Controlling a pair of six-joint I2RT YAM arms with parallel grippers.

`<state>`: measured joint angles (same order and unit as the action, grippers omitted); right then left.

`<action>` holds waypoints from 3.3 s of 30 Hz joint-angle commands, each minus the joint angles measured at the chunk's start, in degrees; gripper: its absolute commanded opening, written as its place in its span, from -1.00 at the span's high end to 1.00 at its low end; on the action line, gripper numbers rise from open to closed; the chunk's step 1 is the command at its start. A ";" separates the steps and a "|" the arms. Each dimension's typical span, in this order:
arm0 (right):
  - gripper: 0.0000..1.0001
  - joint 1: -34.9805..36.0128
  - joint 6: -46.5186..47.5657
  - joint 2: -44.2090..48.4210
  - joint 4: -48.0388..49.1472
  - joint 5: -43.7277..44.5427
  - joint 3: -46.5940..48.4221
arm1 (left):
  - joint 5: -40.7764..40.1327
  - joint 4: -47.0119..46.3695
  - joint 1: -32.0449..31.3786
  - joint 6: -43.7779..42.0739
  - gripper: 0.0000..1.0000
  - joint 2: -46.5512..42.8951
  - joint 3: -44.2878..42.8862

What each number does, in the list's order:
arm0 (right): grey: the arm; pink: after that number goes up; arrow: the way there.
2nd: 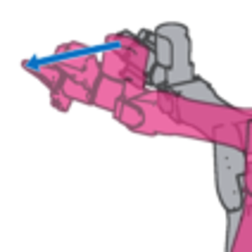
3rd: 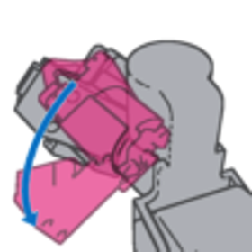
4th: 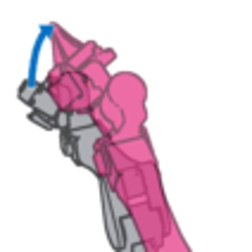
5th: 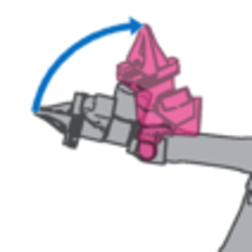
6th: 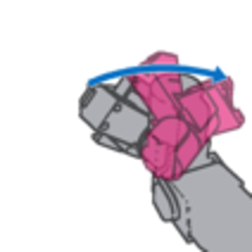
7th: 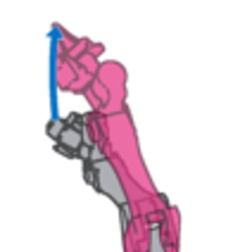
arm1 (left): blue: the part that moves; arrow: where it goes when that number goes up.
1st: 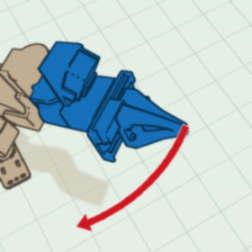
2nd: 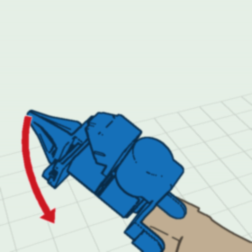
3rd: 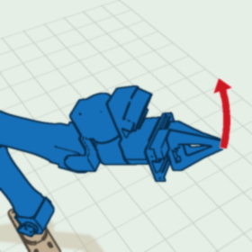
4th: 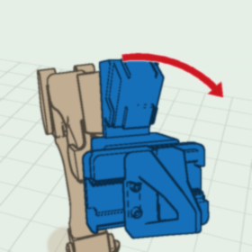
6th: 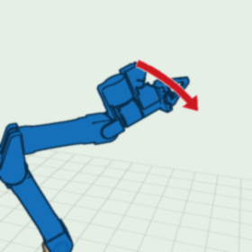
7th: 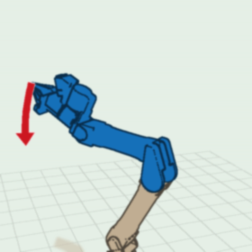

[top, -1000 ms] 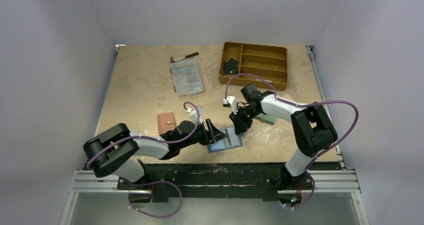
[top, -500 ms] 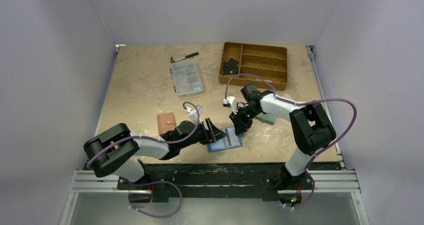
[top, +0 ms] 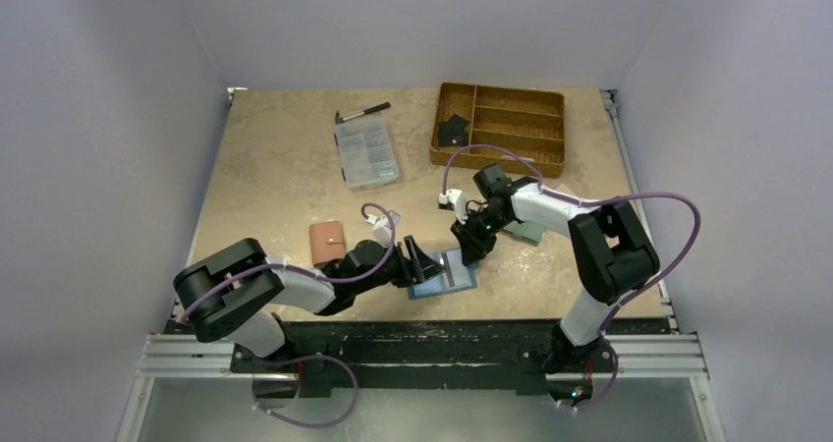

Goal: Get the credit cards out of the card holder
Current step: Remove the credit card from the card holder.

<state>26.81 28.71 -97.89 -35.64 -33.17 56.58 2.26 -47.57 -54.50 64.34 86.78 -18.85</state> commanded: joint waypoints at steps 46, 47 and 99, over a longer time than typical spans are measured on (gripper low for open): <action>0.87 -1.19 -0.55 -0.18 -0.35 -3.31 2.40 | -7.34 13.37 -3.46 -4.35 0.38 7.99 -11.46; 0.88 -1.15 -0.51 -0.20 -0.39 -3.23 2.40 | -7.36 13.45 -3.43 -4.25 0.38 8.16 -11.47; 0.89 1.44 3.59 -6.16 -6.98 -14.36 6.61 | -9.15 10.18 -2.99 0.07 0.61 12.87 -8.47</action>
<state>27.42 30.92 -103.98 -41.30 -42.50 61.93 -4.75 -38.92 -57.60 64.12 97.69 -28.97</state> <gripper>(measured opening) 0.066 0.235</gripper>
